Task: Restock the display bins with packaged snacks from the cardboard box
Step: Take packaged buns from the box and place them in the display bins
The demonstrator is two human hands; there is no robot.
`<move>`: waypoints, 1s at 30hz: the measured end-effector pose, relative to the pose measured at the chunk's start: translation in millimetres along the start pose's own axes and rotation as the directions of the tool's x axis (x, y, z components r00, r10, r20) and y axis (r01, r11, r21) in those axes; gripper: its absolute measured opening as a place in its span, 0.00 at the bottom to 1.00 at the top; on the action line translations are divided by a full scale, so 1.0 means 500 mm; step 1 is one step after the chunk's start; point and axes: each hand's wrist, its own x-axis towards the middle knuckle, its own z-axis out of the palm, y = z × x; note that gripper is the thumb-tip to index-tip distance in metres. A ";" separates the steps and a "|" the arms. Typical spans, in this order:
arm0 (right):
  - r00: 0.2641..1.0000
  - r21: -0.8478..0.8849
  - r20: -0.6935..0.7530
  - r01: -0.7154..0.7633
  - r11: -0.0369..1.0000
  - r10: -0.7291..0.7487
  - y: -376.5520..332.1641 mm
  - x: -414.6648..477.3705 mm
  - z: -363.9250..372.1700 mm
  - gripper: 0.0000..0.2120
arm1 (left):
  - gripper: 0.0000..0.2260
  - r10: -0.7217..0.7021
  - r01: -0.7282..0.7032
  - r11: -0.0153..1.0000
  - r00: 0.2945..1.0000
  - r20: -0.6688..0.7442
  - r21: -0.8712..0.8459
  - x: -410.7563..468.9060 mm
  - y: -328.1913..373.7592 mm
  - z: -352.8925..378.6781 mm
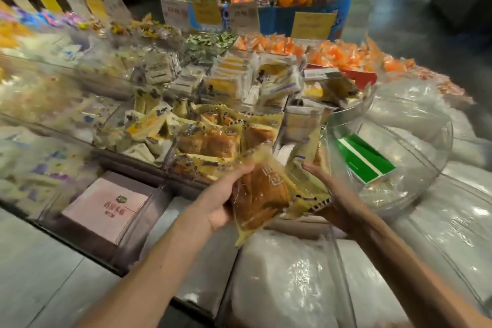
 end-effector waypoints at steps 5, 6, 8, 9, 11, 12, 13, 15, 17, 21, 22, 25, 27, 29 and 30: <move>0.998 -0.055 -0.050 0.027 0.998 -0.030 -0.035 0.036 -0.011 0.24 | 0.30 0.364 -0.350 0.931 0.859 -0.360 0.106 0.102 0.144 -0.076; 0.997 -0.052 -0.068 0.028 0.998 -0.031 -0.035 0.038 -0.013 0.27 | 0.38 0.415 -0.368 0.909 0.834 -0.364 0.193 0.122 0.167 -0.081; 0.993 -0.043 -0.113 0.033 0.999 -0.038 -0.030 0.039 -0.012 0.31 | 0.34 0.496 -0.416 0.857 0.826 -0.267 0.304 0.165 0.194 -0.081; 0.990 -0.043 -0.134 0.041 0.998 -0.046 -0.026 0.036 -0.010 0.33 | 0.30 0.519 -0.434 0.833 0.829 -0.210 0.344 0.186 0.201 -0.077; 0.982 -0.067 -0.176 0.056 0.996 -0.067 -0.018 0.029 -0.005 0.40 | 0.28 0.551 -0.468 0.771 0.830 -0.084 0.432 0.234 0.205 -0.064; 0.978 -0.093 -0.190 0.063 0.994 -0.080 -0.015 0.027 -0.002 0.42 | 0.28 0.539 -0.468 0.744 0.842 -0.014 0.477 0.257 0.204 -0.058; 0.976 -0.113 -0.196 0.072 0.991 -0.093 -0.011 0.025 0.000 0.41 | 0.28 0.517 -0.463 0.724 0.855 0.042 0.511 0.275 0.199 -0.053; 0.973 -0.101 -0.208 0.082 0.991 -0.102 -0.008 0.020 0.006 0.31 | 0.31 0.466 -0.466 0.698 0.872 0.149 0.544 0.314 0.183 -0.053; 0.963 -0.062 -0.251 0.084 0.995 -0.097 -0.003 0.018 0.007 0.28 | 0.31 0.437 -0.500 0.650 0.862 0.256 0.573 0.327 0.166 -0.068; 0.945 -0.019 -0.315 0.082 0.996 -0.084 0.009 0.021 0.007 0.33 | 0.26 0.458 -0.611 0.539 0.790 0.408 0.580 0.325 0.172 -0.119; 0.944 -0.018 -0.321 0.079 0.997 -0.081 0.010 0.021 0.008 0.33 | 0.25 0.476 -0.638 0.462 0.764 0.435 0.616 0.322 0.182 -0.131; 0.941 -0.040 -0.333 0.053 0.998 -0.064 0.012 0.029 0.013 0.32 | 0.29 0.451 -0.623 0.241 0.751 0.482 0.744 0.315 0.204 -0.153; 0.942 -0.053 -0.329 0.047 0.997 -0.062 0.012 0.033 0.018 0.34 | 0.36 0.446 -0.569 0.138 0.767 0.462 0.811 0.306 0.208 -0.156; 0.946 -0.095 -0.312 0.059 0.994 -0.086 0.009 0.034 0.024 0.46 | 0.51 0.536 -0.611 0.047 0.683 0.496 0.790 0.291 0.217 -0.148; 0.949 -0.113 -0.299 0.064 0.992 -0.095 0.007 0.034 0.026 0.50 | 0.57 0.586 -0.643 -0.092 0.583 0.563 0.761 0.288 0.223 -0.143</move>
